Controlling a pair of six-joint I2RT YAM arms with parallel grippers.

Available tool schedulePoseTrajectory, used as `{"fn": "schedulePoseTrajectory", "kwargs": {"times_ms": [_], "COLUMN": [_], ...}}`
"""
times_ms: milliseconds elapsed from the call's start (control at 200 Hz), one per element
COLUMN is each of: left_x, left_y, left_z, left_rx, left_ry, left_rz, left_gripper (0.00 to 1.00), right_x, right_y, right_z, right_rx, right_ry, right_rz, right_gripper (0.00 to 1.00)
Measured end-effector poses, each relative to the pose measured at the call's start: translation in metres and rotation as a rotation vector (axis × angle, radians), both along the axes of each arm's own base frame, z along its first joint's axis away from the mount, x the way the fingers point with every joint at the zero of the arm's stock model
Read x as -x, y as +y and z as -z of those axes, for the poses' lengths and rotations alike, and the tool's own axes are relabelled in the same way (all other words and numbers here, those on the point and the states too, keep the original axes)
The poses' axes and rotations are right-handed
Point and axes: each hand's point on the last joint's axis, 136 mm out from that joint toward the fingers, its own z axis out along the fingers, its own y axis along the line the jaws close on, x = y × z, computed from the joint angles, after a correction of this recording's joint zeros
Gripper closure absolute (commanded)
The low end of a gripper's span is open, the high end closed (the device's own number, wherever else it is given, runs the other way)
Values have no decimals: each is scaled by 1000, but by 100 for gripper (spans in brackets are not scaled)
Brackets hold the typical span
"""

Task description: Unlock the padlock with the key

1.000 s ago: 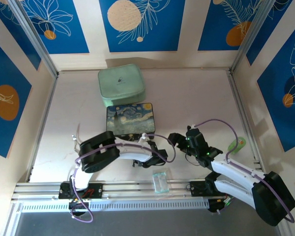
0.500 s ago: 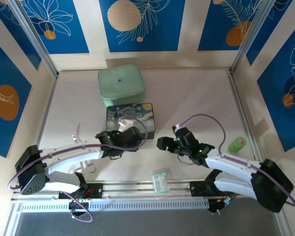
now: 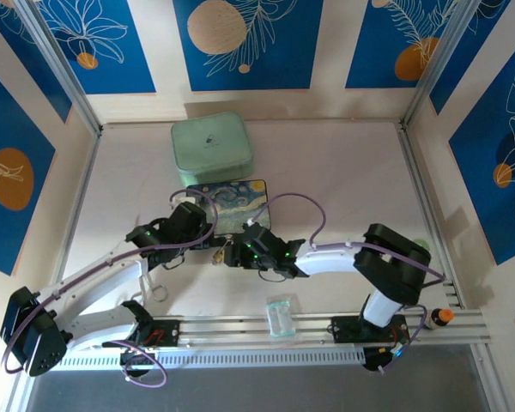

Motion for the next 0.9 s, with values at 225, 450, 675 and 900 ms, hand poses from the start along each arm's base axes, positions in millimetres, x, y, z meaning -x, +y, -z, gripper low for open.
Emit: {"fn": "schedulePoseTrajectory", "kwargs": {"times_ms": [225,450,675,900], "left_x": [0,3,5,5], "left_y": [5,8,11,14], "left_z": [-3,6,10,5], "left_rx": [20,16,13,28], "left_ry": [-15,5,10,-9], "left_rz": [-8,-11,-15,-22], "left_gripper": [12,12,12,11], "right_x": [0,-1,12,18], "right_y": [27,34,36,30], "right_z": [2,1,6,23], "right_rx": [-29,-42,-9,67], "right_ry": [-12,-31,-48,-35], "right_rz": [-13,-1,24,60], "right_gripper": [55,62,63,65]}}
